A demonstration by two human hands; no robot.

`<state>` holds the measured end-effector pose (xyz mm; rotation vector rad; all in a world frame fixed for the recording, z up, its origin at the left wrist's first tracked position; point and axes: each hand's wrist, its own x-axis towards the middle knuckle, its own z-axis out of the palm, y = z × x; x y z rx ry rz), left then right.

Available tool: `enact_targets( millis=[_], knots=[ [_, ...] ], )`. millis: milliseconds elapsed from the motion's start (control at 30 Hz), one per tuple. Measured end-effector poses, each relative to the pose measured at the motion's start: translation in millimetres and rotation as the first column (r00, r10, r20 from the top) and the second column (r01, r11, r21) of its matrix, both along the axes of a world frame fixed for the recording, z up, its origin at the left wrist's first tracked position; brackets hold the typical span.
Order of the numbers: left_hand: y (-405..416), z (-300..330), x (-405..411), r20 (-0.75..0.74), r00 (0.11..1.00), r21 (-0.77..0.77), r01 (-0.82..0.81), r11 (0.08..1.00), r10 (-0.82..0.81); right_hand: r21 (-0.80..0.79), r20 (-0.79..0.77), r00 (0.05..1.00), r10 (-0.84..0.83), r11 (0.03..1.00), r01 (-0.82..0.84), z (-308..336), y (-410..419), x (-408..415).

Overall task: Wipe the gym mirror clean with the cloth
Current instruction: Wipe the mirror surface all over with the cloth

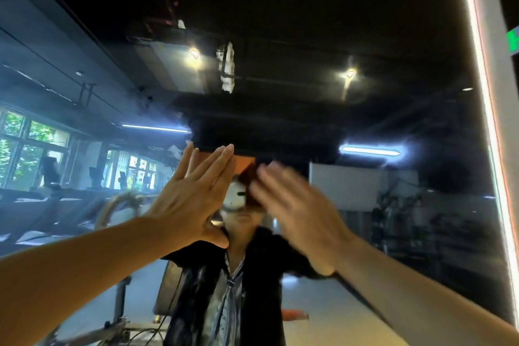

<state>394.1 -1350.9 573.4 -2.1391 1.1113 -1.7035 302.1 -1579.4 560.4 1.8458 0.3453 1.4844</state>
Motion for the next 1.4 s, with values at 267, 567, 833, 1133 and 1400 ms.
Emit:
enact_targets(
  millis=[267, 567, 833, 1133, 1400],
  knots=[
    [11, -69, -19, -0.059, 0.983, -0.191, 0.162, 0.968, -0.176, 0.139, 0.012, 0.983, 0.184, 0.973, -0.183, -89, 31, 26],
    [27, -147, -19, -0.343, 0.925, -0.235, 0.086, 0.968, -0.165, 0.354, 0.146, 0.967, 0.209, 0.902, -0.248, -57, 22, 11],
    [17, -182, -15, -0.378, 0.903, -0.284, 0.096, 0.954, -0.203, 0.015, -0.356, 0.909, 0.216, 0.974, -0.226, -218, 14, 18],
    [12, -215, -20, -0.455, 0.857, -0.466, 0.002, 0.885, -0.241, 0.322, 0.049, 0.971, 0.233, 0.917, -0.236, -168, 1, 4],
    [18, -221, -21, -0.492, 0.867, -0.335, -0.105, 0.936, -0.079, -0.035, -0.313, 0.915, 0.253, 0.96, -0.278, -230, -17, -1]
  ],
)
